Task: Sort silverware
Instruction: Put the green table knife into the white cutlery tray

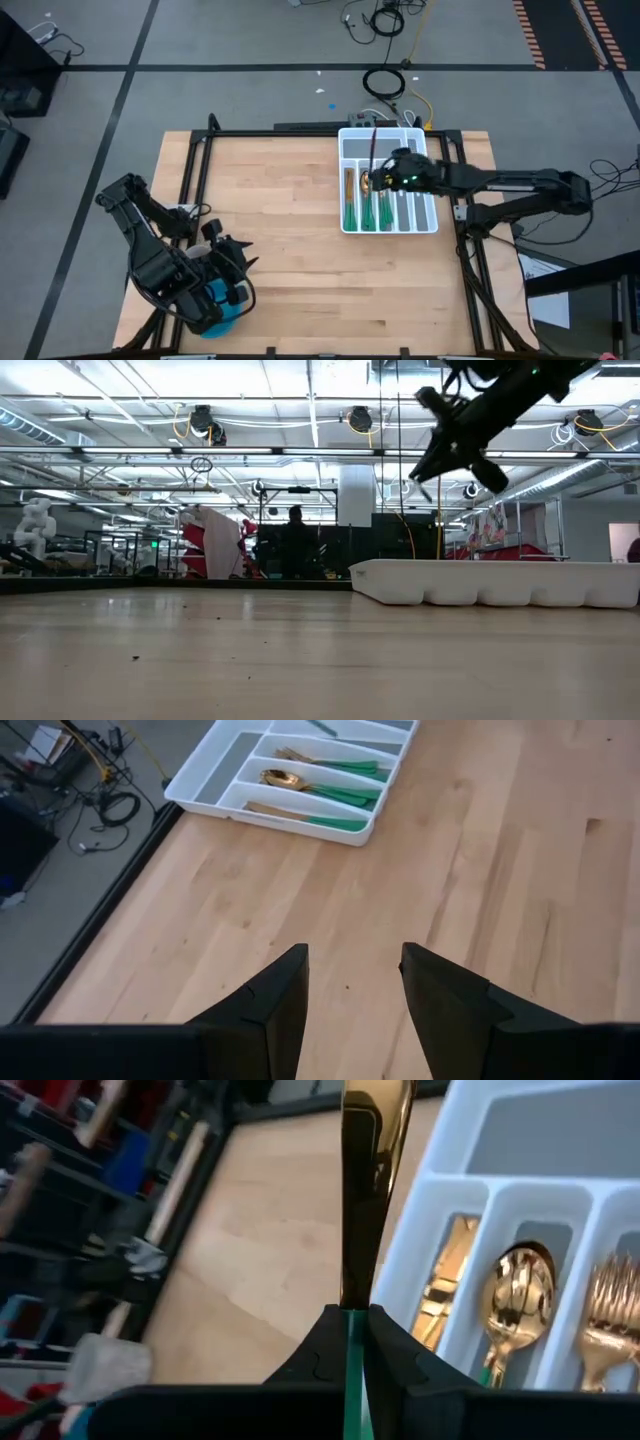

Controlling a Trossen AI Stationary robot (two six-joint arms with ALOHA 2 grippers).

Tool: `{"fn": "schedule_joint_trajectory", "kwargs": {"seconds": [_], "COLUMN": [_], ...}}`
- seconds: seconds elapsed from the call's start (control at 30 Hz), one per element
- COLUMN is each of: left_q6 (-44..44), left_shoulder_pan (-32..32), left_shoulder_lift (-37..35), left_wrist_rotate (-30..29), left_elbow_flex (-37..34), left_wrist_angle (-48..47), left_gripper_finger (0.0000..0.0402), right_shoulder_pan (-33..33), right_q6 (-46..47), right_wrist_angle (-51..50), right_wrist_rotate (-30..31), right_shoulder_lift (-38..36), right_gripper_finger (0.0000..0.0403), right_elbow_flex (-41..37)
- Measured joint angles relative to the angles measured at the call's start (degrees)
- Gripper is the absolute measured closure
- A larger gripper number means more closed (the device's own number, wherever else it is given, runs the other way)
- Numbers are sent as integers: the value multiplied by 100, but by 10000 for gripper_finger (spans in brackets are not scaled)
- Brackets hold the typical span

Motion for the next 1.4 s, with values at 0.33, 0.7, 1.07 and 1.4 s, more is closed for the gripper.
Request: {"fn": "schedule_joint_trajectory", "kwargs": {"seconds": [0.33,0.7,1.07,1.4], "left_q6": [-39,-55,-48,-44], "left_shoulder_pan": [164,164,166,164], "left_shoulder_lift": [0,0,0,0], "left_wrist_rotate": [10,44,46,48], "left_elbow_flex": [0,0,0,0], "left_wrist_angle": [3,26,3,2], "left_gripper_finger": [233,233,233,233], "right_shoulder_pan": [-1,-1,9,38], "right_q6": [569,735,815,1024], "right_wrist_angle": [711,1018,1604,1597], "right_wrist_rotate": [-297,-576,-765,-894], "right_shoulder_lift": [1241,2120,2854,3239], "right_gripper_finger": [403,403,403,403], "right_elbow_flex": [1,2,3,3]}}
